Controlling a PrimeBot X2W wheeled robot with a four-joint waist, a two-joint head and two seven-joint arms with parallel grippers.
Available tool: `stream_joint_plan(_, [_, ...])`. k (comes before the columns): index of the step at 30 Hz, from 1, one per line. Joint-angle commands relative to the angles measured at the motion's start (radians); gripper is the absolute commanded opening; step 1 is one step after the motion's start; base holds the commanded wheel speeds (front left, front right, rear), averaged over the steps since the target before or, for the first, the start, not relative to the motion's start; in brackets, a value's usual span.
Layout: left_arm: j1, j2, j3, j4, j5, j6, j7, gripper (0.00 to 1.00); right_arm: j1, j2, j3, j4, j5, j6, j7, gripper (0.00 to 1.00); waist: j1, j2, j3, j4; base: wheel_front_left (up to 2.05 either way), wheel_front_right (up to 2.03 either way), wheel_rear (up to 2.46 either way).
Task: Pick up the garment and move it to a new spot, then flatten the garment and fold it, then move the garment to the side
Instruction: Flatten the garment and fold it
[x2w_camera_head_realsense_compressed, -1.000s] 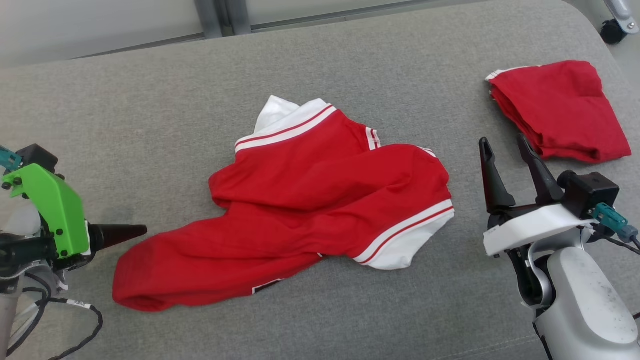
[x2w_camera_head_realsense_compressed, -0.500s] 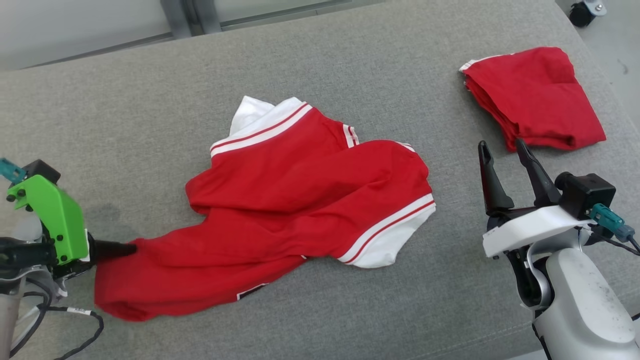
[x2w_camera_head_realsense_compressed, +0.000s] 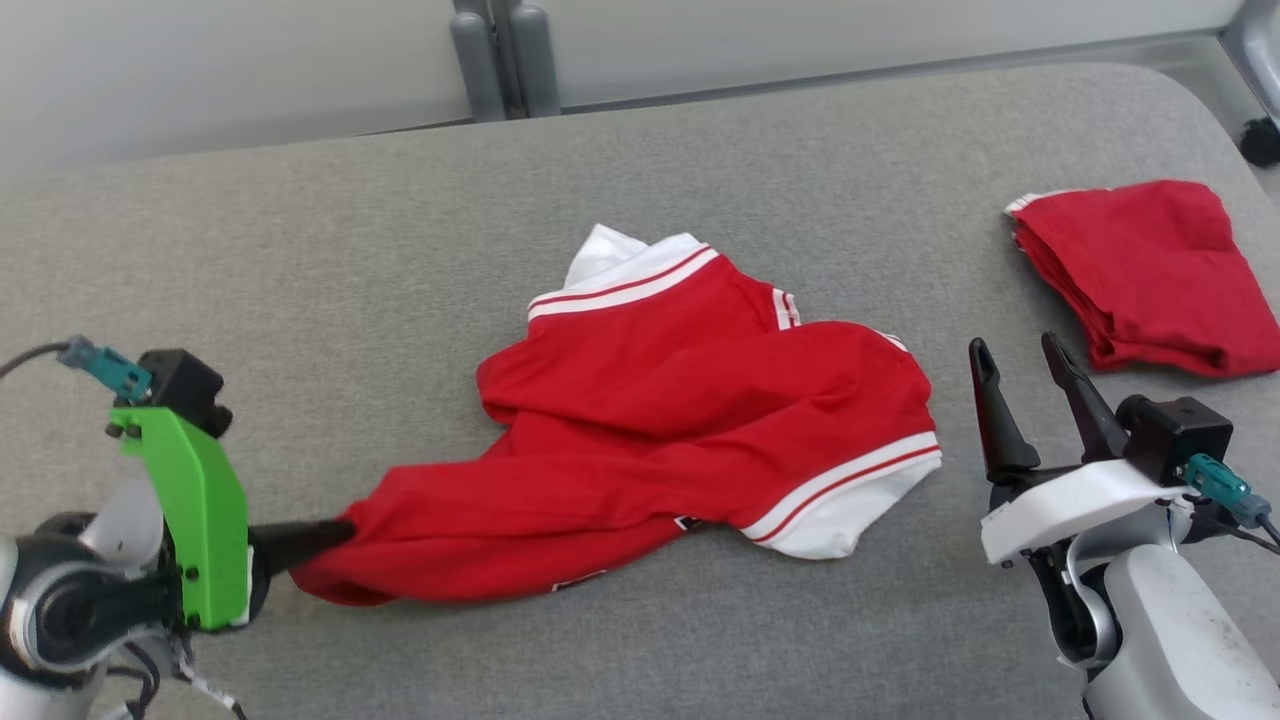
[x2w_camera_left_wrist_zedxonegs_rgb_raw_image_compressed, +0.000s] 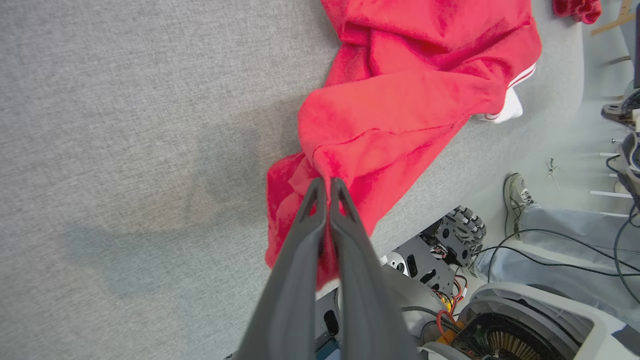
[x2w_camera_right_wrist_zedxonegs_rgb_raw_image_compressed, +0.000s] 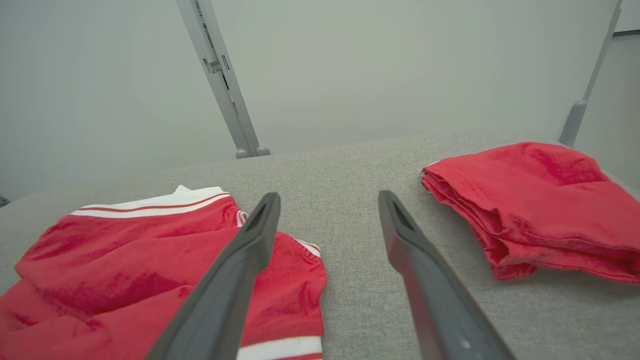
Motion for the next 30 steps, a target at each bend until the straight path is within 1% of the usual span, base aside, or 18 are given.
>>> stream_joint_plan(1, [0.055, 0.024, -0.002, -0.053, -0.006, -0.004, -0.013, 0.0, 0.018, -0.006, 0.001, -0.002, 0.003, 0.0, -0.004, 1.0, 0.0, -0.0001, -0.055, 0.068, 0.0, 0.0, 0.0])
stream_joint_plan(4, [0.161, 0.053, -0.002, -0.17, -0.005, -0.007, -0.041, 0.0, 0.034, -0.013, -0.004, -0.008, 0.002, 0.0, -0.004, 1.0, 0.0, -0.0001, -0.064, 0.102, 0.0, 0.0, 0.0])
stream_joint_plan(6, [0.227, 0.078, 0.0, -0.221, 0.022, -0.006, -0.065, 0.0, 0.04, -0.015, -0.004, -0.013, 0.001, 0.0, -0.002, 1.0, 0.0, -0.0001, -0.064, 0.117, 0.0, 0.0, 0.0])
stream_joint_plan(8, [0.285, 0.091, -0.006, -0.255, 0.056, -0.007, -0.093, 0.0, 0.043, -0.016, -0.006, -0.02, 0.001, 0.0, 0.001, 1.0, 0.0, -0.0001, -0.059, 0.128, 0.0, 0.0, 0.0])
stream_joint_plan(11, [0.35, 0.083, -0.016, -0.256, 0.094, -0.007, -0.146, 0.0, 0.048, -0.015, -0.005, -0.024, 0.0, 0.0, 0.005, 1.0, 0.0, -0.0001, -0.052, 0.136, 0.0, 0.0, 0.0])
stream_joint_plan(14, [0.382, 0.063, -0.043, -0.218, 0.158, -0.008, -0.237, 0.0, 0.052, -0.014, -0.002, -0.026, 0.002, 0.0, 0.012, 1.0, 0.0, -0.0001, -0.046, 0.138, 0.0, 0.0, 0.0])
stream_joint_plan(15, [0.383, 0.057, -0.055, -0.204, 0.179, -0.008, -0.267, 0.04, 0.052, -0.014, -0.002, -0.026, 0.002, 0.0, 0.011, 1.0, 0.0, -0.0001, -0.045, 0.138, 0.0, 0.0, 0.0])
stream_joint_plan(16, [0.385, 0.05, -0.079, -0.188, 0.19, -0.009, -0.299, 0.13, 0.052, -0.015, -0.001, -0.026, 0.002, 0.0, 0.013, 1.0, 0.0, -0.0001, -0.044, 0.138, 0.0, 0.0, 0.0])
stream_joint_plan(17, [0.386, 0.042, -0.093, -0.169, 0.194, -0.009, -0.327, 0.42, 0.052, -0.016, -0.001, -0.025, 0.003, 0.0, 0.013, 1.0, 0.0, -0.0001, -0.044, 0.137, 0.0, 0.0, 0.0])
stream_joint_plan(18, [0.387, 0.039, -0.109, -0.145, 0.196, -0.009, -0.352, 0.93, 0.052, -0.016, 0.0, -0.024, 0.004, 0.0, 0.017, 1.0, 0.0, -0.0001, -0.045, 0.137, 0.0, 0.0, 0.0])
stream_joint_plan(19, [0.385, 0.039, -0.123, -0.13, 0.195, -0.009, -0.369, 1.0, 0.053, -0.017, 0.001, -0.023, 0.005, 0.0, 0.019, 1.0, 0.0, -0.0001, -0.045, 0.136, 0.0, 0.0, 0.0])
stream_joint_plan(21, [0.368, 0.045, -0.144, -0.105, 0.197, -0.009, -0.409, 1.0, 0.053, -0.018, 0.004, -0.023, 0.005, 0.0, 0.023, 1.0, 0.0, -0.0001, -0.048, 0.135, 0.0, 0.0, 0.0])
stream_joint_plan(25, [0.332, 0.062, -0.147, -0.13, 0.171, -0.009, -0.498, 1.0, 0.058, -0.021, 0.004, -0.026, 0.005, 0.0, 0.025, 1.0, 0.0, -0.0001, -0.06, 0.134, 0.0, 0.0, 0.0])
stream_joint_plan(26, [0.324, 0.075, -0.145, -0.144, 0.179, -0.009, -0.521, 1.0, 0.059, -0.021, 0.006, -0.027, 0.005, 0.0, 0.025, 1.0, 0.0, -0.0001, -0.063, 0.133, 0.0, 0.0, 0.0])
stream_joint_plan(28, [0.302, 0.082, -0.123, -0.154, 0.206, -0.009, -0.578, 1.0, 0.056, -0.019, 0.008, -0.03, 0.006, 0.0, 0.024, 1.0, 0.0, -0.0001, -0.065, 0.13, 0.0, 0.0, 0.0])
stream_joint_plan(30, [0.276, 0.067, -0.109, -0.146, 0.242, -0.008, -0.632, 1.0, 0.05, -0.015, 0.01, -0.033, 0.006, 0.0, 0.024, 1.0, 0.0, -0.0001, -0.06, 0.125, 0.0, 0.0, 0.0])
